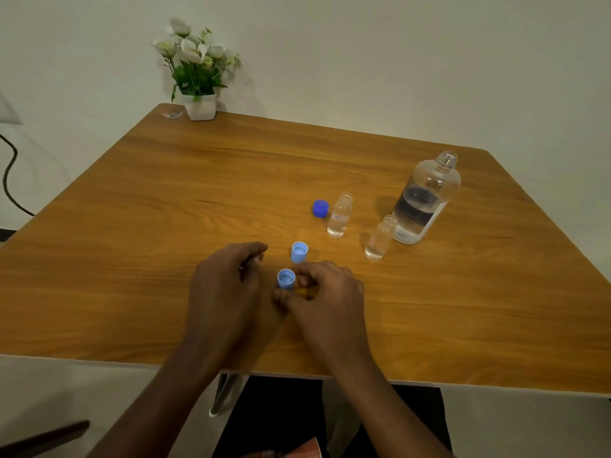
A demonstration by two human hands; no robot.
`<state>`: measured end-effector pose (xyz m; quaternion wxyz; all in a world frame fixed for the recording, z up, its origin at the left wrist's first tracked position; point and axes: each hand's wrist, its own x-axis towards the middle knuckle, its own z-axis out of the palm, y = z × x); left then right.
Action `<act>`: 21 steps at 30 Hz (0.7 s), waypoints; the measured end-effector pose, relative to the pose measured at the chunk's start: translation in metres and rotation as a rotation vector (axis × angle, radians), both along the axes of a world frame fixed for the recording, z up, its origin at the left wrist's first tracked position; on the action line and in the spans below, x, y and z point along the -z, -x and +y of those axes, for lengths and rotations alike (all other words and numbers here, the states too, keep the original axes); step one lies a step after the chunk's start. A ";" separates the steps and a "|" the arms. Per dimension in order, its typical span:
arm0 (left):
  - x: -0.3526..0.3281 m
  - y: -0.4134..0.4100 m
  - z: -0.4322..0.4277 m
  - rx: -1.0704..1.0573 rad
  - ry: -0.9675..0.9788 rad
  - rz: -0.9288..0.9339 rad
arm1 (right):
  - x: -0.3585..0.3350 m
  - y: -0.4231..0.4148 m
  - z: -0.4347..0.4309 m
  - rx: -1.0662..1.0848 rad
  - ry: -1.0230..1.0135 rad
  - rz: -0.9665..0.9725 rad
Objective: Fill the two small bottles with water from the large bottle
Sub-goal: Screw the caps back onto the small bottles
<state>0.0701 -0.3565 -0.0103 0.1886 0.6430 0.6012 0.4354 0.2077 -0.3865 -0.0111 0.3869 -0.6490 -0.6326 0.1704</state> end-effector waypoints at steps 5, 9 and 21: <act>-0.001 -0.003 -0.002 0.021 0.005 0.011 | 0.002 -0.003 0.000 -0.001 -0.008 0.096; -0.004 -0.012 -0.006 0.085 0.013 0.064 | -0.002 -0.023 -0.005 0.060 0.040 0.197; -0.009 -0.076 -0.009 0.418 0.022 0.084 | -0.009 -0.103 -0.016 0.181 -0.049 0.416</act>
